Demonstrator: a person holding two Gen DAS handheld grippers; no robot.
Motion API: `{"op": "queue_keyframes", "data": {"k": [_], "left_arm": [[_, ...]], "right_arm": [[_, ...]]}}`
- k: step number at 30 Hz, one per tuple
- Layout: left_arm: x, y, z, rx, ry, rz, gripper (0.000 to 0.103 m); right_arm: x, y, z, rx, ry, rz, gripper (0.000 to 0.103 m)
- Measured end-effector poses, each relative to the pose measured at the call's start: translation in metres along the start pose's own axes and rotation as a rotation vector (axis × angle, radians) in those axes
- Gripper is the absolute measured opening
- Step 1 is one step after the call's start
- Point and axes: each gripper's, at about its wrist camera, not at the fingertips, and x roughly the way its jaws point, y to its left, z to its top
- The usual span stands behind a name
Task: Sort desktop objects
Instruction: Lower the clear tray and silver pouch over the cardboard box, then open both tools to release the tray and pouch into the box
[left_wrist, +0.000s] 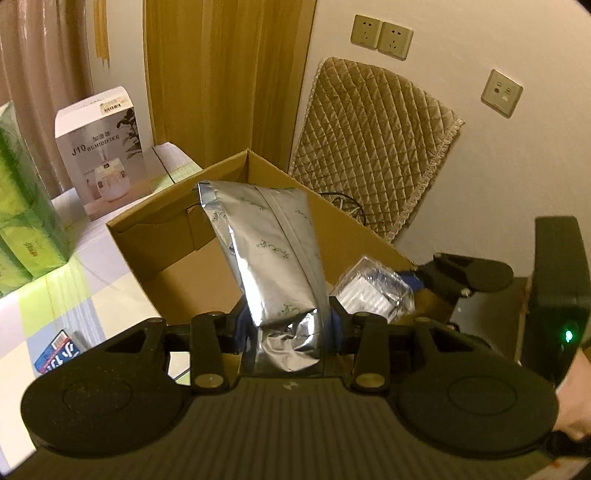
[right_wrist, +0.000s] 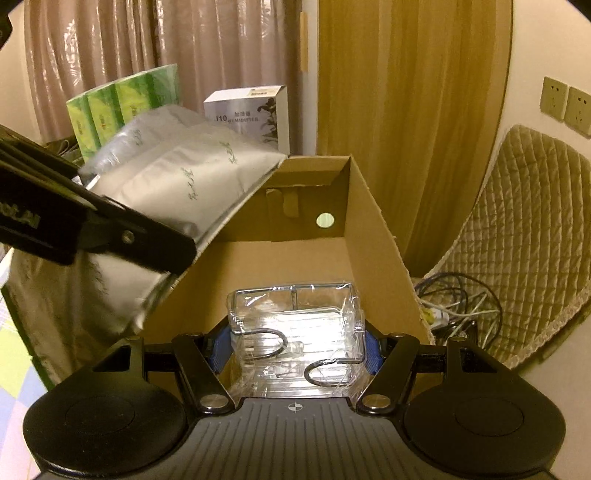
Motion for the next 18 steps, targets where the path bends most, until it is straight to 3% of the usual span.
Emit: {"op": "queue_keyframes", "data": {"k": [12,18], "left_arm": [[0.010,0.007,0.000,-0.039,0.007,0.029,0.039],[0.002,0.010,-0.006,-0.040,0.002,0.044,0.040]], "right_arm": [[0.002,-0.004,-0.003,0.019,0.005,0.009,0.066],[-0.002,-0.003,-0.003,0.022,-0.017,0.012,0.083]]}}
